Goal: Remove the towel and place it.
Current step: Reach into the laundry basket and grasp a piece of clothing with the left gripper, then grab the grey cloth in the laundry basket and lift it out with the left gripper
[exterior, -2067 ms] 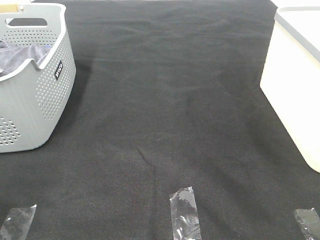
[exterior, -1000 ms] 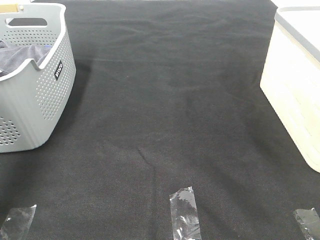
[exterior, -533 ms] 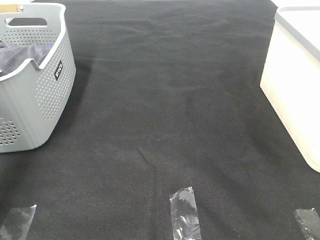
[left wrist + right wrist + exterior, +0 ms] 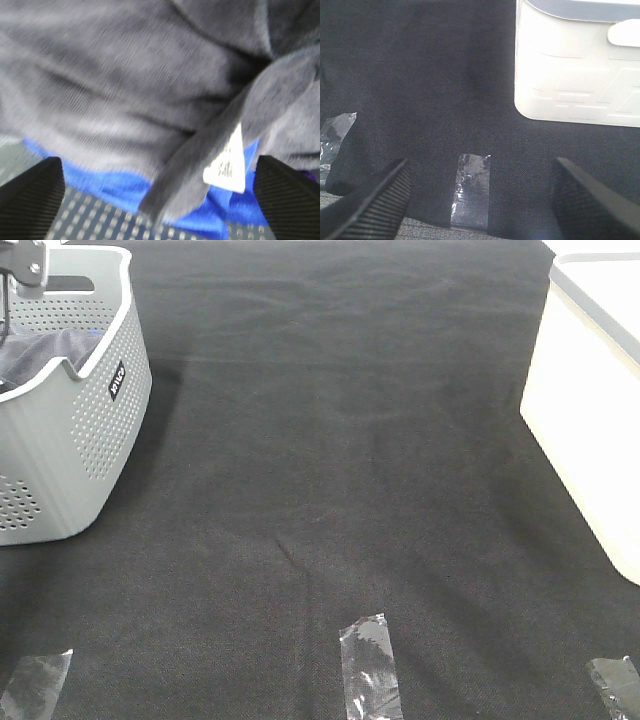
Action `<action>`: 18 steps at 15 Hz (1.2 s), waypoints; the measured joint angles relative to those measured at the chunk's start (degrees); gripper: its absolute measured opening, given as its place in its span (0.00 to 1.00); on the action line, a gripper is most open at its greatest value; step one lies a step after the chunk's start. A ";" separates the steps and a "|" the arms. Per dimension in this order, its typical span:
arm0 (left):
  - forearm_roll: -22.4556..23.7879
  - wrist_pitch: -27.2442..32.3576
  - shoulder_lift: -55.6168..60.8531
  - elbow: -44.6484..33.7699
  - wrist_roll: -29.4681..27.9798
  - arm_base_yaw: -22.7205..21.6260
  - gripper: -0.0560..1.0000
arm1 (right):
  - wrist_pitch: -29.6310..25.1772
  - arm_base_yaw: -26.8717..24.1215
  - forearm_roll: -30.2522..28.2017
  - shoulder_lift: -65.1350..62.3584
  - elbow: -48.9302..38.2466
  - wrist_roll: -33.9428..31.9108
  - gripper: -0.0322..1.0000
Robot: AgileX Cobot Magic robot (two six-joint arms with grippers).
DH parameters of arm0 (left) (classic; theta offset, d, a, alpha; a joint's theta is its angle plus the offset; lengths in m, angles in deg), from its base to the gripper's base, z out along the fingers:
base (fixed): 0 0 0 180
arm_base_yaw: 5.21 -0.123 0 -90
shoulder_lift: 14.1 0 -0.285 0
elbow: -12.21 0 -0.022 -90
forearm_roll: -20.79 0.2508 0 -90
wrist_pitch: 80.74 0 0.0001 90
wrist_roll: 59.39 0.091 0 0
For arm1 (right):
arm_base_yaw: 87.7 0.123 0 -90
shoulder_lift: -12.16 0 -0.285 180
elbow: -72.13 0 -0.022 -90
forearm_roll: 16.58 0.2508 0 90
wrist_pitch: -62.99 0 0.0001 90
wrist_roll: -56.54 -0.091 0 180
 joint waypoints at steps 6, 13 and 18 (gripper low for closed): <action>-2.75 0.00 -1.20 0.00 1.78 0.00 0.95 | 0.00 0.00 0.00 0.00 0.00 0.00 0.76; -0.69 0.00 -1.38 -2.23 1.95 -0.97 0.92 | 0.00 0.00 0.00 0.00 0.00 0.00 0.76; -0.63 0.00 -1.38 -2.23 1.55 -1.32 0.70 | 0.00 0.00 0.00 0.00 0.00 0.00 0.76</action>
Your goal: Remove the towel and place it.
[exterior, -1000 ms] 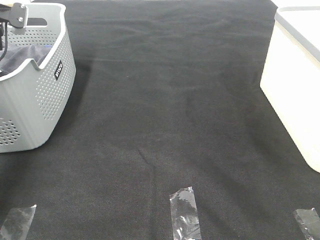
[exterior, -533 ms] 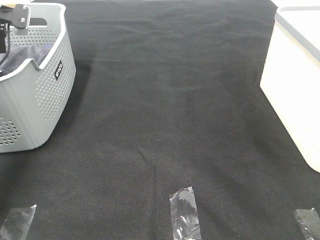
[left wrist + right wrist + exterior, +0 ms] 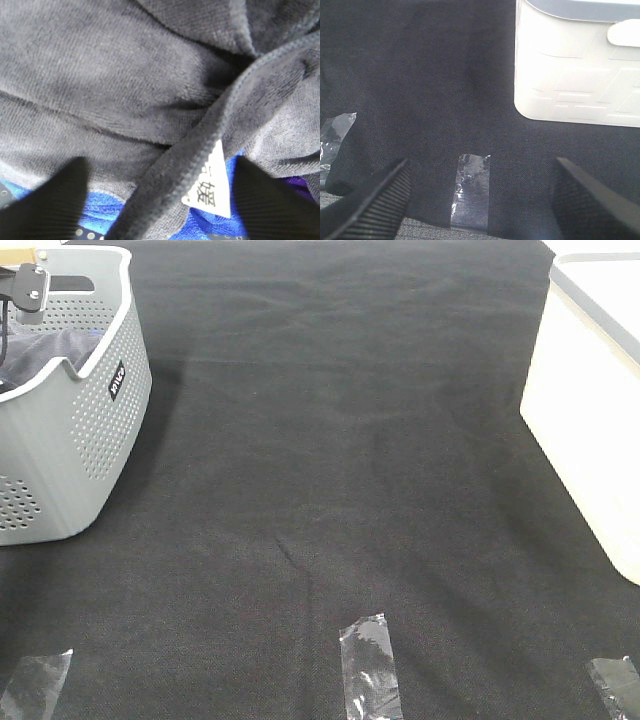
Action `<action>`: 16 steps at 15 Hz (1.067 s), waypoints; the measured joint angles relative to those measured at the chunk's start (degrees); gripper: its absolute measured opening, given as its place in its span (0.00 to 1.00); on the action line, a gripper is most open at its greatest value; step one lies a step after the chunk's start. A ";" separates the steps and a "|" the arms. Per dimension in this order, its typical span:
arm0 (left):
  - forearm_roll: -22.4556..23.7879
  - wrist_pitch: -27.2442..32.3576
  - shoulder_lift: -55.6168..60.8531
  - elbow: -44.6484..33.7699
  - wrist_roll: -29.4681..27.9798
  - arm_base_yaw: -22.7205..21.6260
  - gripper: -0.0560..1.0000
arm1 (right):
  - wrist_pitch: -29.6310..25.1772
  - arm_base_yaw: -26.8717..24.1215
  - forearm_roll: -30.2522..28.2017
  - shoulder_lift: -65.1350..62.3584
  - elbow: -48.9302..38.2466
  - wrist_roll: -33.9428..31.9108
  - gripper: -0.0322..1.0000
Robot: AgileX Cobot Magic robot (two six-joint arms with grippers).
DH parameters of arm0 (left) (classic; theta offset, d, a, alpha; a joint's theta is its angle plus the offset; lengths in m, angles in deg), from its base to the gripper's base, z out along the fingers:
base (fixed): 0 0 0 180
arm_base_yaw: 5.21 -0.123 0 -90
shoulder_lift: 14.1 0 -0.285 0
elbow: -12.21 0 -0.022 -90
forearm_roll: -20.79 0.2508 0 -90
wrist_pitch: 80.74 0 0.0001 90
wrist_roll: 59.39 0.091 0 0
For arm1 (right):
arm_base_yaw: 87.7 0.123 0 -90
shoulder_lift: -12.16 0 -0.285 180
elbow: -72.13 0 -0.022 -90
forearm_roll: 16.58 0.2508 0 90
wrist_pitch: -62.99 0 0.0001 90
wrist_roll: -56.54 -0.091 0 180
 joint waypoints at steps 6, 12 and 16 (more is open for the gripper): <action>0.06 0.00 0.00 0.00 -8.37 0.00 0.37 | 0.00 0.00 0.00 0.00 0.00 0.00 0.76; 0.23 0.11 1.95 0.00 -12.78 0.52 0.07 | 0.00 0.00 0.00 0.00 0.00 0.00 0.76; -1.03 0.11 9.40 0.00 -16.73 2.81 0.05 | 0.00 0.00 0.00 0.00 0.00 0.00 0.76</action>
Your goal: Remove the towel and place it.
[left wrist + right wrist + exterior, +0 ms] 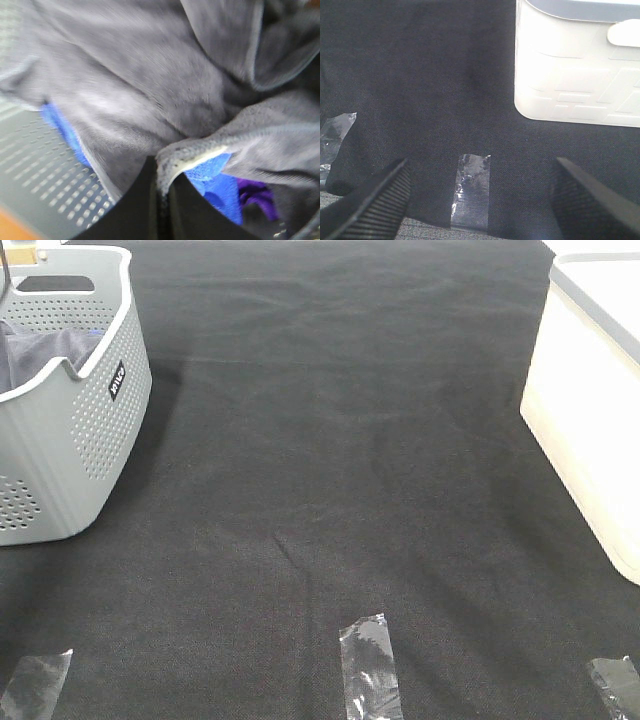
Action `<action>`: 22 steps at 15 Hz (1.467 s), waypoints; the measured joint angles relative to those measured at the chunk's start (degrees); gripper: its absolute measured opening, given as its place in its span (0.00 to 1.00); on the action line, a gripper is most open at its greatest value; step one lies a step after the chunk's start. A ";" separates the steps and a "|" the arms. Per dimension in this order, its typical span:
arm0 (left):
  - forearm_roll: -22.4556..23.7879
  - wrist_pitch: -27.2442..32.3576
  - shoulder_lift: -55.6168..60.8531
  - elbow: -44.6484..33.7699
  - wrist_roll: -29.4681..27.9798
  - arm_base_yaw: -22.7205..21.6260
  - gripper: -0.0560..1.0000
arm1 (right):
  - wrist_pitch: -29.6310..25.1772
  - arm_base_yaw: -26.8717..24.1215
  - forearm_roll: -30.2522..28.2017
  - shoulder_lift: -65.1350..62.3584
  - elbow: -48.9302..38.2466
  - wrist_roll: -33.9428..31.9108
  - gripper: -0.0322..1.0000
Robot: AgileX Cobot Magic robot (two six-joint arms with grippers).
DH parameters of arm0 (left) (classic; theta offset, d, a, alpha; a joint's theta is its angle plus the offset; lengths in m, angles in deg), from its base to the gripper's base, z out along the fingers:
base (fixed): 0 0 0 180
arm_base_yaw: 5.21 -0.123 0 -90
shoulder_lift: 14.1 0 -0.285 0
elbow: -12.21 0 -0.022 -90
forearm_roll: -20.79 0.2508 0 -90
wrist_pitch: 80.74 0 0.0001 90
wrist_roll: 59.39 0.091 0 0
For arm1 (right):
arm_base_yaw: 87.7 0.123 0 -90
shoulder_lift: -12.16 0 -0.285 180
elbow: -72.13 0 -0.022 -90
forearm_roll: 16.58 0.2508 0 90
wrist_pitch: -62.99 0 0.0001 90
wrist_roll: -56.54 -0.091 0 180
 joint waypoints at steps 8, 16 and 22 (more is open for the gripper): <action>-10.71 0.29 21.08 0.00 -13.41 0.69 0.05 | 0.00 0.00 0.00 0.00 0.00 0.00 0.76; -12.83 -5.10 34.09 0.00 -13.52 13.75 0.05 | 0.00 0.00 0.00 0.00 0.00 0.00 0.76; -9.05 -7.28 35.58 0.00 -12.66 31.86 0.05 | 6.25 0.00 8.65 6.59 1.15 9.85 0.76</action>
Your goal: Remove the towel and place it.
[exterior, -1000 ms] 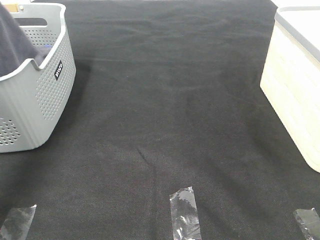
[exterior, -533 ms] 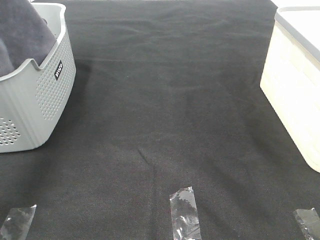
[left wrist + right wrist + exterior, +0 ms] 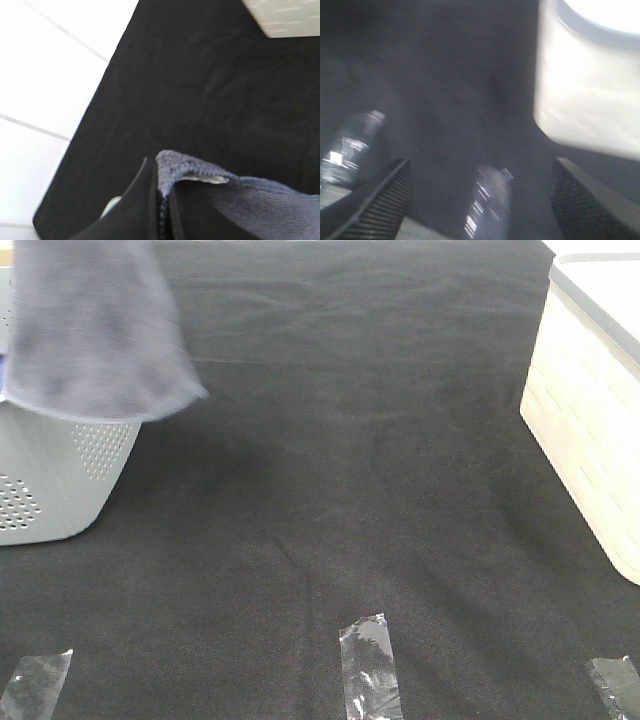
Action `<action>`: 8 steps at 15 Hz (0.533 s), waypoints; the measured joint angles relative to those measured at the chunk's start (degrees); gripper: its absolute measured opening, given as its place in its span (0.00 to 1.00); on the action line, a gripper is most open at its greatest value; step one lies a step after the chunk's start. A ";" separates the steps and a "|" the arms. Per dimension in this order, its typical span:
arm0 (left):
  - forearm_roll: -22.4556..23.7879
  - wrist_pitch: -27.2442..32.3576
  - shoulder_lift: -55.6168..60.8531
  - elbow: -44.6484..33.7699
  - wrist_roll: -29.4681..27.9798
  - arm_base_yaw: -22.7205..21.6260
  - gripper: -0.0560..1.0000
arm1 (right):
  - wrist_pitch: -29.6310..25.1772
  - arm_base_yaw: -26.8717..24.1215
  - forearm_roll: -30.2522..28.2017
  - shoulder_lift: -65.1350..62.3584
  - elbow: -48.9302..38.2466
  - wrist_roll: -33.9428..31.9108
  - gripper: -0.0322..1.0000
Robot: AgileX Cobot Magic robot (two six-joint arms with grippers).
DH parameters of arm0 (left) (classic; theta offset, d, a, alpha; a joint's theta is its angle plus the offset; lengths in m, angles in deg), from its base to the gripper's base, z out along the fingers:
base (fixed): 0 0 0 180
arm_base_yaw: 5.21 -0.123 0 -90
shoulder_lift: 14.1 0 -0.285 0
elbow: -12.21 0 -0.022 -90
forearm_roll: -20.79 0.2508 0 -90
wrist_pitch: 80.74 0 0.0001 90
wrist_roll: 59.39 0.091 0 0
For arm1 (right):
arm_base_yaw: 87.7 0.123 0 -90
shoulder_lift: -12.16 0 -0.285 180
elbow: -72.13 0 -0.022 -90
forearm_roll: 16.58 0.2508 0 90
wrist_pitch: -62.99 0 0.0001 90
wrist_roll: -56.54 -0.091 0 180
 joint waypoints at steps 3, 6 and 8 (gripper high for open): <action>2.58 -2.29 0.00 0.00 0.29 7.33 0.05 | 11.23 0.00 20.57 12.43 0.17 20.00 0.76; 3.67 -3.50 0.00 0.00 0.46 12.38 0.05 | 16.96 0.00 44.75 27.39 0.17 49.79 0.76; 4.18 -3.78 0.00 0.00 0.63 14.38 0.05 | 16.73 0.00 61.99 37.41 0.17 70.07 0.76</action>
